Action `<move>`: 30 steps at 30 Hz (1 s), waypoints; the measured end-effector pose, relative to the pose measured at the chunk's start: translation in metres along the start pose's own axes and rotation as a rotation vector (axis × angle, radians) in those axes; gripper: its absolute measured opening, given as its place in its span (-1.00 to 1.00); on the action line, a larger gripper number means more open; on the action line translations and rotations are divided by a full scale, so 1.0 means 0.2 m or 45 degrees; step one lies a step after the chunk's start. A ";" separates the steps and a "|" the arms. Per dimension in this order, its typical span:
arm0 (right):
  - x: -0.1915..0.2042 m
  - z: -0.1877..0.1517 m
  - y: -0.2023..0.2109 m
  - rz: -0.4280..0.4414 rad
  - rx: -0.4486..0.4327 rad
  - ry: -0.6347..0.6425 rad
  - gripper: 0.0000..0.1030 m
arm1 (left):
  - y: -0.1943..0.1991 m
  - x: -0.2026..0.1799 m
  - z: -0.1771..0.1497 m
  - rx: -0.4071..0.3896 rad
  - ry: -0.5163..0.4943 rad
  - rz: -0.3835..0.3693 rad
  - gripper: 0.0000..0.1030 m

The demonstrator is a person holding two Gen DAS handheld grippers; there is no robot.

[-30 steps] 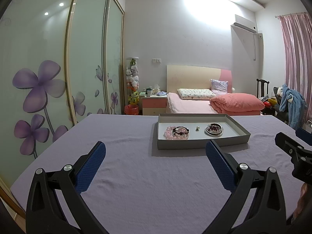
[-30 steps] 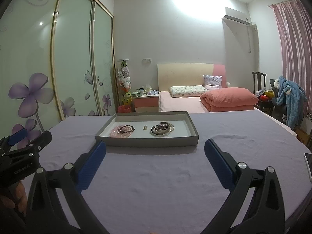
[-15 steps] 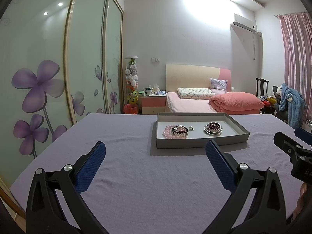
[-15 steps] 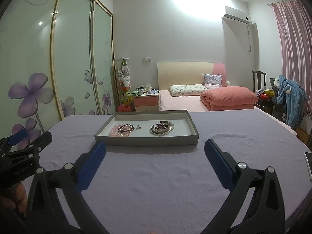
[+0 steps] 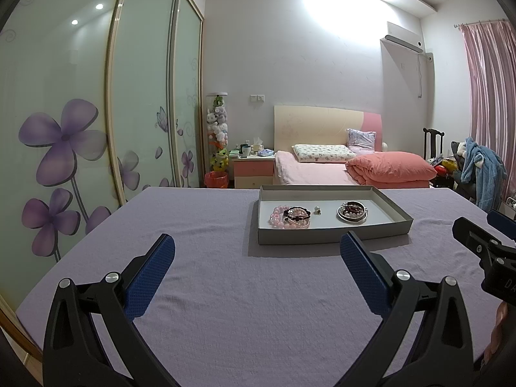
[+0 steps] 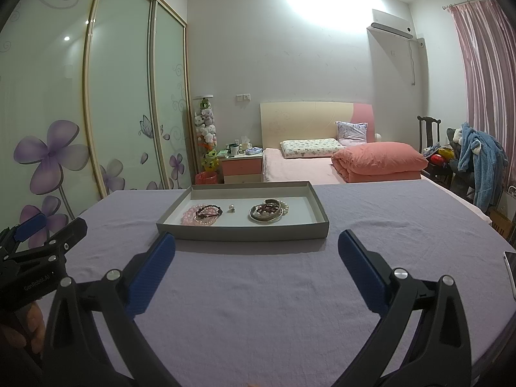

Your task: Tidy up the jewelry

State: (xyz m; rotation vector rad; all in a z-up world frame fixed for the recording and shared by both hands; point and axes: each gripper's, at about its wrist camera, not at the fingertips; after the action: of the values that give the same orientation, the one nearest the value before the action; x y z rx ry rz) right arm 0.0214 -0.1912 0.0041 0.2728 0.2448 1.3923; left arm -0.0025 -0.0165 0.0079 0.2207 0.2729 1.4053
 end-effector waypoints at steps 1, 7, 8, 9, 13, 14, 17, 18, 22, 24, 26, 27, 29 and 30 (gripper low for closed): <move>0.00 0.00 0.00 0.000 0.000 0.000 0.92 | 0.00 0.00 0.00 0.001 0.000 -0.001 0.97; 0.00 0.00 0.00 0.000 0.001 0.001 0.92 | 0.00 -0.01 0.00 0.001 0.000 -0.001 0.97; 0.00 0.00 0.00 0.000 0.001 0.001 0.92 | 0.00 -0.01 0.00 0.001 0.000 -0.001 0.97; 0.00 0.00 0.00 0.001 0.001 0.001 0.92 | 0.00 -0.01 -0.01 0.002 0.000 -0.001 0.97; 0.00 0.00 0.00 0.000 0.001 0.001 0.92 | 0.00 -0.01 -0.01 0.002 0.000 0.000 0.97; 0.00 0.00 0.00 0.001 0.002 0.000 0.92 | 0.00 -0.01 0.00 0.002 0.001 0.000 0.97; 0.00 0.00 0.00 0.001 0.002 0.000 0.92 | 0.00 -0.01 0.00 0.002 0.000 0.000 0.97; 0.00 0.00 0.00 0.001 0.002 0.000 0.92 | 0.00 -0.01 0.00 0.002 0.000 0.000 0.97; 0.00 0.00 0.00 0.001 0.002 0.000 0.92 | 0.00 -0.01 0.00 0.002 0.001 -0.001 0.97; 0.00 0.00 0.00 0.000 0.002 0.000 0.92 | 0.00 -0.01 0.00 0.003 0.001 -0.001 0.97; 0.00 0.00 0.00 0.000 0.003 0.000 0.92 | 0.00 -0.01 0.00 0.003 0.000 0.000 0.97; 0.00 0.00 0.00 0.001 0.004 0.000 0.92 | 0.00 -0.01 0.00 0.003 0.000 0.000 0.97; 0.00 0.00 0.00 0.001 0.005 0.000 0.92 | 0.00 -0.01 0.00 0.005 0.000 0.002 0.97; 0.00 0.00 0.00 0.001 0.005 0.000 0.92 | -0.01 -0.01 -0.01 0.007 -0.001 0.002 0.97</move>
State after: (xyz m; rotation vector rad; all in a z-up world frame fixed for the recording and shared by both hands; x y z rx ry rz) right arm 0.0208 -0.1905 0.0040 0.2764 0.2474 1.3930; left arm -0.0021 -0.0190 0.0065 0.2261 0.2763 1.4063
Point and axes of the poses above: each gripper's, at about its wrist camera, not at the fingertips, and y roughly against the way its jaws point, x to its left, z to its top, and after that the axes turned 13 degrees about -z, right-handed
